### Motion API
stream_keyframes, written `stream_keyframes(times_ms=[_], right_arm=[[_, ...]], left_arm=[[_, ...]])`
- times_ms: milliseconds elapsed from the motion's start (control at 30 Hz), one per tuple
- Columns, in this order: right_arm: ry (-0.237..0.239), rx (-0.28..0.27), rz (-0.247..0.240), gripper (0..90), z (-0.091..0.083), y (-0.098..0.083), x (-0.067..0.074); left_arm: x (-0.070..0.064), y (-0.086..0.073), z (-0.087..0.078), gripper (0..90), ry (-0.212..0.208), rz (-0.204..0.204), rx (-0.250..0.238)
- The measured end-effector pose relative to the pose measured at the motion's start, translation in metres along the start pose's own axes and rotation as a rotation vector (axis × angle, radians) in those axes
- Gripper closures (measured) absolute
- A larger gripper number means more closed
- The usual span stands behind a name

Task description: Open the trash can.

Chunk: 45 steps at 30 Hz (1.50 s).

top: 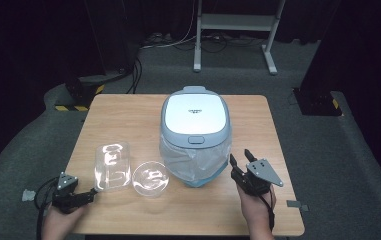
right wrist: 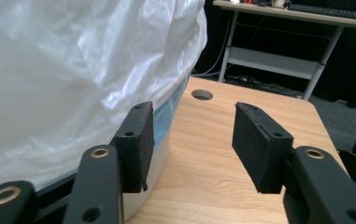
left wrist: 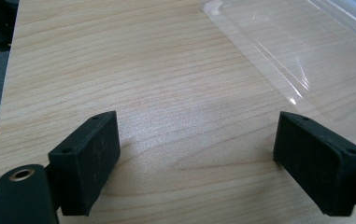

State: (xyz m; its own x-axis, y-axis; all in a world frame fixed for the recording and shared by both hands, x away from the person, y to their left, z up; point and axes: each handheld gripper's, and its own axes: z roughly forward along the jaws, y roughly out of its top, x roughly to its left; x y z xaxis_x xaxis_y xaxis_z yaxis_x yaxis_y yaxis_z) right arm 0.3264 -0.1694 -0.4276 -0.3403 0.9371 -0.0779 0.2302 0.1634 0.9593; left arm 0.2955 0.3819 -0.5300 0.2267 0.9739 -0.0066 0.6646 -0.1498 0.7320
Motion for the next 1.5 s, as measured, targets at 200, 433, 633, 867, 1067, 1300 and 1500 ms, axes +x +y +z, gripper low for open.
stream_keyframes(times_ms=[200,433,633,867,1067,1300,1500], right_arm=[[0.009,-0.020,0.012,45.1,-0.005,0.006,0.000],[0.017,-0.025,0.013,45.3,-0.006,0.010,0.002],[0.021,-0.037,0.010,45.4,-0.008,0.015,0.005],[0.025,-0.064,0.012,45.1,-0.012,0.022,0.008],[0.036,-0.096,0.013,45.0,-0.018,0.031,0.010],[0.057,-0.131,0.009,45.3,-0.025,0.043,0.016],[0.074,-0.160,-0.005,45.9,-0.029,0.053,0.026]], left_arm=[[-0.001,0.001,0.002,7.4,-0.014,0.015,0.013],[-0.002,0.003,0.004,2.3,-0.032,0.035,0.033],[-0.002,0.003,0.005,0.2,-0.033,0.035,0.035],[-0.003,0.003,0.005,0.2,-0.031,0.034,0.035],[-0.003,0.003,0.004,0.2,-0.031,0.033,0.036],[-0.003,0.002,0.005,0.2,-0.031,0.030,0.033],[-0.003,0.002,0.004,0.2,-0.031,0.030,0.033]])
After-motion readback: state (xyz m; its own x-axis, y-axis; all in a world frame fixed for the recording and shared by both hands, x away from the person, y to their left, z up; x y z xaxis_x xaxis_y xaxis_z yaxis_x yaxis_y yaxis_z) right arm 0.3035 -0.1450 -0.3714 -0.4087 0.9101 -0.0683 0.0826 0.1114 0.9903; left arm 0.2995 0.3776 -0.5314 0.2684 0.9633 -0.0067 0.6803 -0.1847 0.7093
